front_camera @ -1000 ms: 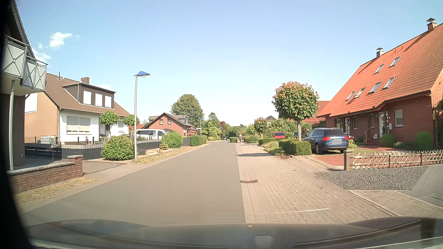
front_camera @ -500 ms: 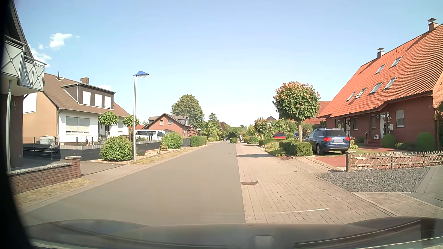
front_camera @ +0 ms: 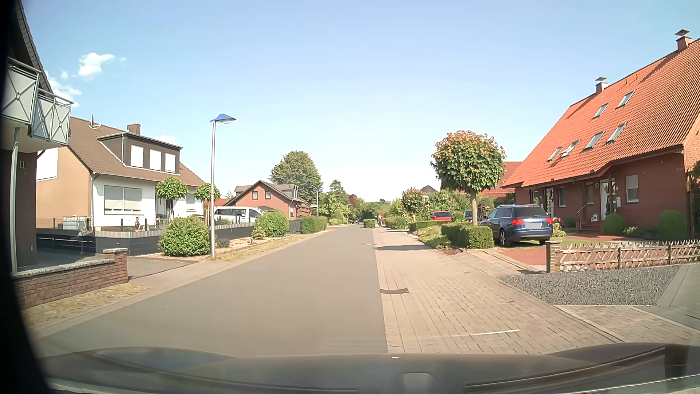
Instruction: Follow the waypoints while adhering to traffic rules and regulations
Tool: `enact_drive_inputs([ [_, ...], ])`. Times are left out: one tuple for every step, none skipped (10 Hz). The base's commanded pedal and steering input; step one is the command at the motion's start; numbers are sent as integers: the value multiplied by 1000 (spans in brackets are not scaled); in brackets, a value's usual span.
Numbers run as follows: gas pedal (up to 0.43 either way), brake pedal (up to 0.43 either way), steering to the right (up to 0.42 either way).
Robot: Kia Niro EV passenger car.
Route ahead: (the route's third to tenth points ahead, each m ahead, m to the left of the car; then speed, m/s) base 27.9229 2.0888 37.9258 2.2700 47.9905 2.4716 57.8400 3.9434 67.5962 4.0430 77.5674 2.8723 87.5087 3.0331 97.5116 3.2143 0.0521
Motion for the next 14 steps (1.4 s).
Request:
enact_drive_inputs([
  [0,268,-16],
  [0,268,-16],
  [0,268,-16],
  [0,268,-16],
  [0,268,-16],
  [0,268,-16],
  [0,274,-16],
  [0,280,-16],
  [0,287,-16],
  [0,287,-16],
  [0,287,-16],
  [0,287,-16],
  [0,287,-16],
  [0,293,-16],
])
